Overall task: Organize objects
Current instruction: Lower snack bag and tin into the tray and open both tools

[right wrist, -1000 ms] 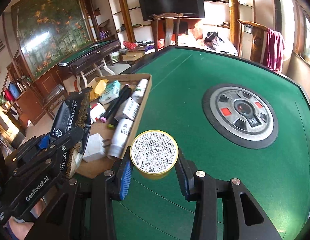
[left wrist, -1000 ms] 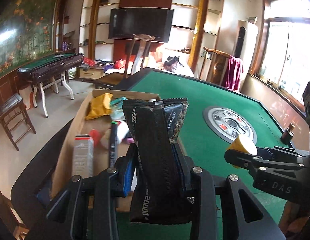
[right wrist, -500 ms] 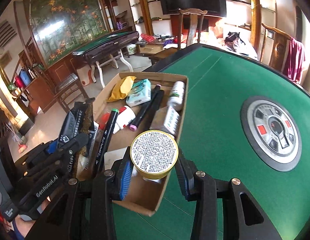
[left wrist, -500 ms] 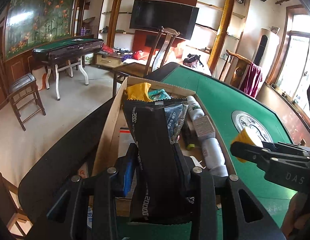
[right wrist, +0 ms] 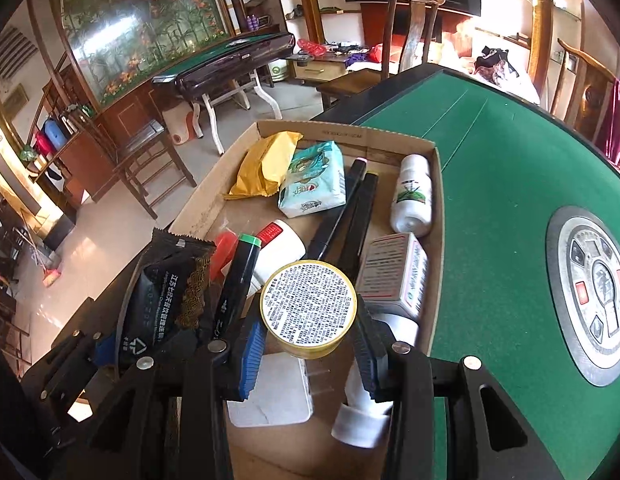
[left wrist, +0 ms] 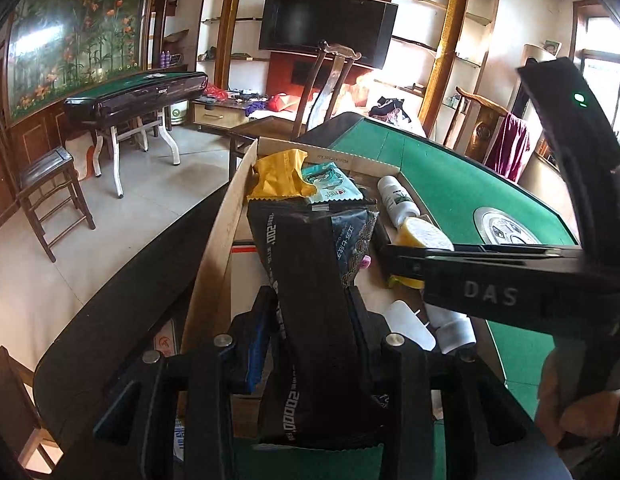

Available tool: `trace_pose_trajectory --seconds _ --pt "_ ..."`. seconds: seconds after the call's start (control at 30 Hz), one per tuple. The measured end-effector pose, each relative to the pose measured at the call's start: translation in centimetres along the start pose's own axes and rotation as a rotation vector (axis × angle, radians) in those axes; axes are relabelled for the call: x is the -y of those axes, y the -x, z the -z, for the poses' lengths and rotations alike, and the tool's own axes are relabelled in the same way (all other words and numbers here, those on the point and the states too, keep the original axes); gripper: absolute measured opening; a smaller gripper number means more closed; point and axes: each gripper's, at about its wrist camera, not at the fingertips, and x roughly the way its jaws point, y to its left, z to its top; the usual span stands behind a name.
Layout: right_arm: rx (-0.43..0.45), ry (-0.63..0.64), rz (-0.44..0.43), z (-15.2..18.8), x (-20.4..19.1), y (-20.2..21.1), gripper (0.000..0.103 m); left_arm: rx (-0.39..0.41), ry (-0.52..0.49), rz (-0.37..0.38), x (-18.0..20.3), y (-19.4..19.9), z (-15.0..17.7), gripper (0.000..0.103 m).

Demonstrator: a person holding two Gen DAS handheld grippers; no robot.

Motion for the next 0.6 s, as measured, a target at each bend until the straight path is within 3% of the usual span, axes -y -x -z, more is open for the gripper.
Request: trace_pose_trajectory --seconds 0.33,0.6 --pt "-0.007 0.018 0.051 -1.2 1.1 -2.1 0.043 0.005 -0.058 0.000 1.8 0.0 0.4 0.036" --pt "-0.015 -0.034 0.015 -2.6 2.5 -3.3 0.044 0.014 -0.066 -0.039 2.2 -0.5 0.1 0.039"
